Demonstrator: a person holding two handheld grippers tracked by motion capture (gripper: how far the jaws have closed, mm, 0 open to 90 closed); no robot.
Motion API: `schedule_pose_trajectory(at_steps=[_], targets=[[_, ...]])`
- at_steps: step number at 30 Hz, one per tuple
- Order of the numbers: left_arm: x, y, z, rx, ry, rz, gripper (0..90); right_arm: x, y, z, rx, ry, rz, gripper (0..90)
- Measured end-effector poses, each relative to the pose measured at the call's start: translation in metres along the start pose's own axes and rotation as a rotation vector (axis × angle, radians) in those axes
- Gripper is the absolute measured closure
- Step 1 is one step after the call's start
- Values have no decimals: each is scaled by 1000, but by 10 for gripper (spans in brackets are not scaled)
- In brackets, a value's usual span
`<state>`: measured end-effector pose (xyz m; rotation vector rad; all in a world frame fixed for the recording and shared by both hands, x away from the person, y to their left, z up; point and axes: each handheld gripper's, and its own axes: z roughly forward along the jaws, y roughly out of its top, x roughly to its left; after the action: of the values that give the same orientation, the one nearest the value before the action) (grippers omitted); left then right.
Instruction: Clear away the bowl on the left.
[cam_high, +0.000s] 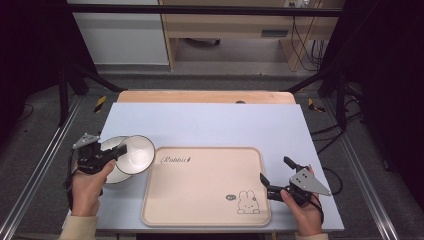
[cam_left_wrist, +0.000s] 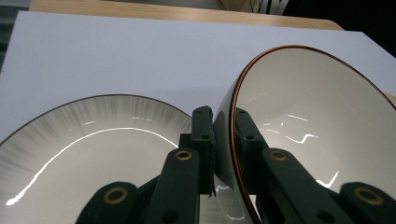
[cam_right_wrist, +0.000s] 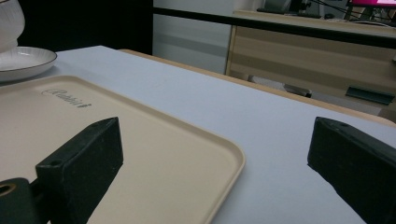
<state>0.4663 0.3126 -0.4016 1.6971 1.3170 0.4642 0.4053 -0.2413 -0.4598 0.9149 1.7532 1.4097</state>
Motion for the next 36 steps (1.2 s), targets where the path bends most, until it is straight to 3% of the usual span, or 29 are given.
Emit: schedule_pose_trajectory(at_steps=[7,14,19,30,34,36], targets=[[-13,-1,9,25,-17,33,817,-1,0,-1,3,0,3,36],[-19,0,10,18,-45,29,816,-1,0,-1,8,1,4,37],[-29,1,12,19,-61,49,816,-3,0,-2,11,-5,8,37],[-39,0,13,25,-92,55,815,-2,1,0,-6,-9,-22,37],[-47,-2,17,32,-111,52,815,-2,0,1,-6,-9,-31,38],[-54,-2,21,44,-127,70,815,-1,1,2,-6,-3,-39,39]])
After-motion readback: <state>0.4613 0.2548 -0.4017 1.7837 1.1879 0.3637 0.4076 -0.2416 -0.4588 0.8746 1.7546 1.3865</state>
